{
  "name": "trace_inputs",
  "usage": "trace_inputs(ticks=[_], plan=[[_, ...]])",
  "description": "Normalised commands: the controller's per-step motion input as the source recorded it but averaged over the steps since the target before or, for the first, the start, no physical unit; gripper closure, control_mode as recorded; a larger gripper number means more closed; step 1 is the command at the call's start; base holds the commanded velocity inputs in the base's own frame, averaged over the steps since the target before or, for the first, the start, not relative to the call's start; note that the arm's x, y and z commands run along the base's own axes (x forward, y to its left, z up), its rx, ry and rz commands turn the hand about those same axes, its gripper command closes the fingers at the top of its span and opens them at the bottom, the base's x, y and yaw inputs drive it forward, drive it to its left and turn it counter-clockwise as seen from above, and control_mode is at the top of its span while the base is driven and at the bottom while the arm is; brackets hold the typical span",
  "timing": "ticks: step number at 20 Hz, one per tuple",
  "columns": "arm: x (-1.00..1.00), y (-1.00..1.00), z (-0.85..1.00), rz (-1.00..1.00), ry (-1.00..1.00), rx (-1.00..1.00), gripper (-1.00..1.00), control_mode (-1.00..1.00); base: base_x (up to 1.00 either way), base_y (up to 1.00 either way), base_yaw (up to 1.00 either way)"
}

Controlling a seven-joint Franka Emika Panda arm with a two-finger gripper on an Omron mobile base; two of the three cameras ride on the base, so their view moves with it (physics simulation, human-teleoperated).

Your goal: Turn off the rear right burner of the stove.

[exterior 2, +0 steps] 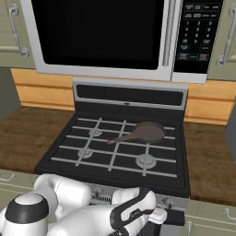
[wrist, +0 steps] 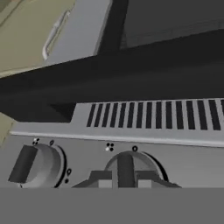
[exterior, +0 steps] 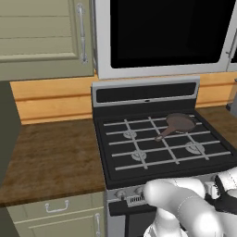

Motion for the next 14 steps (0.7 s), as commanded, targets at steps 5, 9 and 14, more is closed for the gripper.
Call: trace_inputs(ticks=[5,9,14], plan=[[0.18,0.0,0.13,-0.15,0.13,0.25,1.0,-1.0,0.0,0.0,0.0],[0.0,0.0,0.0,0.0,0.0,0.0,1.0,-1.0,0.0,0.0,0.0],[0.06,-0.26,-0.13,-0.06,0.08,0.03,1.0,-1.0,0.0,0.0,0.0]])
